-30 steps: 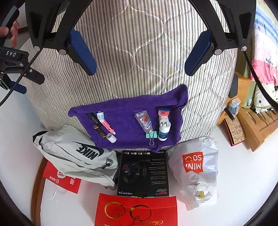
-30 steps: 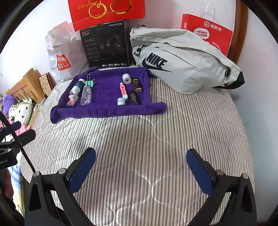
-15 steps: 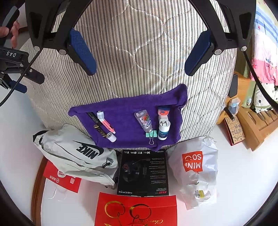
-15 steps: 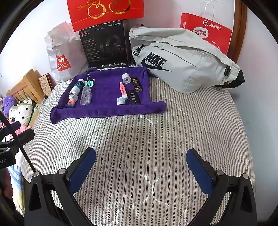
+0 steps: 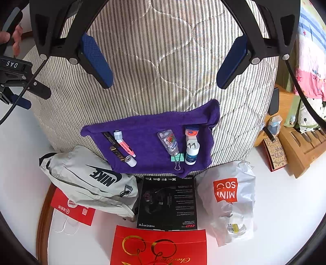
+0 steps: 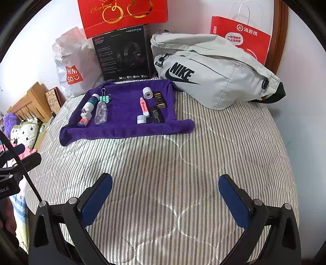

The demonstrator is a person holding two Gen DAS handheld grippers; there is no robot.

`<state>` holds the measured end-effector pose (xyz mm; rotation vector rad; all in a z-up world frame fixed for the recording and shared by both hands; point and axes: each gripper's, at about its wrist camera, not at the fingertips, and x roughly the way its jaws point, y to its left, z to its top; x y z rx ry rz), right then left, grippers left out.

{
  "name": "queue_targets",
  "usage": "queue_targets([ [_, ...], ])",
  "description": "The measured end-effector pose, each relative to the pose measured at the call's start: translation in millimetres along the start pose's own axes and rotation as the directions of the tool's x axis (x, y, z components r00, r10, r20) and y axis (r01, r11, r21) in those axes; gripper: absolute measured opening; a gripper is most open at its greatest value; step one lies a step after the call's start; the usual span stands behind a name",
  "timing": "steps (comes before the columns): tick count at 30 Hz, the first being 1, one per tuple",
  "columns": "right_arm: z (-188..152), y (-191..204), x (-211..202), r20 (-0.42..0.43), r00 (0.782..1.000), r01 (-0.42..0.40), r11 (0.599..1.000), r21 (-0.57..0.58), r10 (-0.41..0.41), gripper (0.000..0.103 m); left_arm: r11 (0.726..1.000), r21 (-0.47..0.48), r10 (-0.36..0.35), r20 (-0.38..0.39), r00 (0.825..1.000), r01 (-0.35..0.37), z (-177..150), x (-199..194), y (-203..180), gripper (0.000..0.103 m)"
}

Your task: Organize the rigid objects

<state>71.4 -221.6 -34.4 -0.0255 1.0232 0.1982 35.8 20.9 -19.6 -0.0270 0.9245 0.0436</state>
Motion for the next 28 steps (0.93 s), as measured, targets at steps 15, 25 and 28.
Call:
queue_targets([
  [15,-2.0,-0.7,0.0,-0.005,1.0,0.003,1.0,0.001,-0.003,0.102,1.0,-0.001,-0.003,-0.001,1.0,0.003,-2.1,-1.2,-2.7,0.103],
  [25,-1.3,-1.0,0.6,-0.011,1.0,0.002,1.0,-0.006,-0.002,0.102,1.0,0.001,-0.002,0.003,1.0,0.002,-2.3,-1.6,-5.1,0.103],
  [28,-2.0,-0.5,2.6,-0.018,1.0,0.0,1.0,-0.009,0.0,0.102,1.0,0.011,-0.008,0.018,1.0,0.007,0.3,-3.3,-7.3,0.103],
])
